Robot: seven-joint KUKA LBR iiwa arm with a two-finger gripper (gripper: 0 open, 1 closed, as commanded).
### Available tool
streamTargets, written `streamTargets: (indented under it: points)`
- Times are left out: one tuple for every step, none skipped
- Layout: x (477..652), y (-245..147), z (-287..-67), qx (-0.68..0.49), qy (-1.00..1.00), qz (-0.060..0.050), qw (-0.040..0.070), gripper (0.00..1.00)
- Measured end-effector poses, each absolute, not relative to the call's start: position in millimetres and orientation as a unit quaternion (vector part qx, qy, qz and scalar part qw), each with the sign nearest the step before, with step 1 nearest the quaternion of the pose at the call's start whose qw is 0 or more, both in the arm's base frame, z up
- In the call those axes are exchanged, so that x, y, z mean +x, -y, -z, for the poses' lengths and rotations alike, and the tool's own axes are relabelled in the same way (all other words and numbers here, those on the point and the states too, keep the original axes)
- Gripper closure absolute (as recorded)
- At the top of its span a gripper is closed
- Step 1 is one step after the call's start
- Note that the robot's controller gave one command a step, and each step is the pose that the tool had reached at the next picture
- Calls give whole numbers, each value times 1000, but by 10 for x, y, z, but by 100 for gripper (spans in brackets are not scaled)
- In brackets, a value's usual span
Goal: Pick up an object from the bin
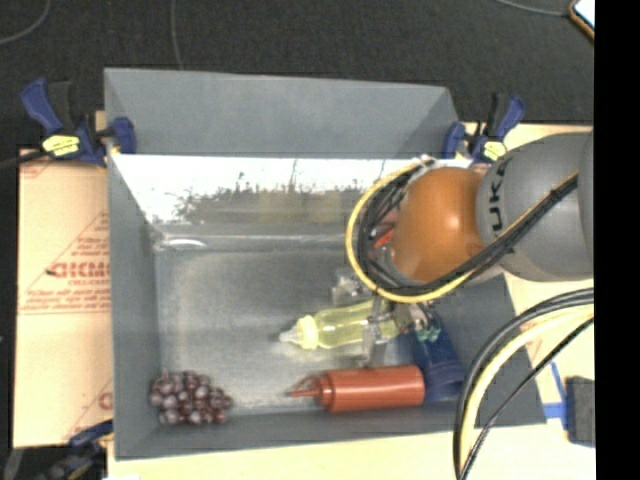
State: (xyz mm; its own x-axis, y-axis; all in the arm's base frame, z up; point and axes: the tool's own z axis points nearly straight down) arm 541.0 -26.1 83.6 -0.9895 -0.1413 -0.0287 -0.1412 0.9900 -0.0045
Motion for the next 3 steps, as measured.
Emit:
streamTargets:
  points:
    - [5371, 160, -890, -97, -995, 1, 17, 0]
    - [5347, 181, -762, -187, -982, 5, 30, 0]
    - [5349, 182, -776, -182, -983, 4, 28, 0]
